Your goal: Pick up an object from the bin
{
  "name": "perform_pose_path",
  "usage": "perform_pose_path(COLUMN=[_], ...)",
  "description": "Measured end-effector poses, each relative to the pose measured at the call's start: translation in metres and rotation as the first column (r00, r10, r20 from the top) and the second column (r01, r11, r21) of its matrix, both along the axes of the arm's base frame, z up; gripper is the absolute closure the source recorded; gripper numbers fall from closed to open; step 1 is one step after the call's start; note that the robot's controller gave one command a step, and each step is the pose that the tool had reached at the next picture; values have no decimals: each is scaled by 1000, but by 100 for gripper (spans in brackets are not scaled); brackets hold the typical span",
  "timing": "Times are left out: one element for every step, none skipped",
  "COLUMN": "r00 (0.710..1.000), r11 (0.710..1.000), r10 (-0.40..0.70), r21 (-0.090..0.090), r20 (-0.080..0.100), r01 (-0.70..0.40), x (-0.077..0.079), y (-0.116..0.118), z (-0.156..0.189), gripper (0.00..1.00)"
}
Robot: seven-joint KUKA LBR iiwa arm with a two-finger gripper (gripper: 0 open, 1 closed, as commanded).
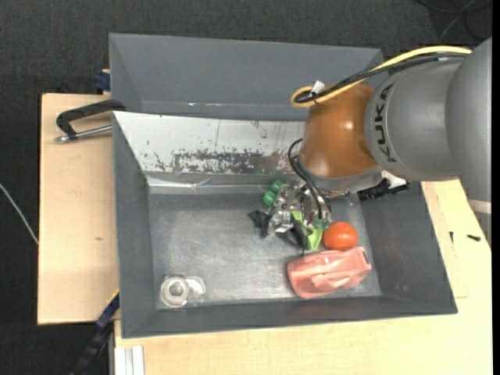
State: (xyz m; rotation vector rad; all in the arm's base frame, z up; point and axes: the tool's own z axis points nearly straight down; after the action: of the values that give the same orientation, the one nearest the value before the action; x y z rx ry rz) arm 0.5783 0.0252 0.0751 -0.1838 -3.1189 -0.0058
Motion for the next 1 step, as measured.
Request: perform_pose_path(r00=[1000], r11=[1000], r10=[0], r21=[0], r20=[1], r01=[0], x=[0], y=[0], z=[1], gripper=[100])
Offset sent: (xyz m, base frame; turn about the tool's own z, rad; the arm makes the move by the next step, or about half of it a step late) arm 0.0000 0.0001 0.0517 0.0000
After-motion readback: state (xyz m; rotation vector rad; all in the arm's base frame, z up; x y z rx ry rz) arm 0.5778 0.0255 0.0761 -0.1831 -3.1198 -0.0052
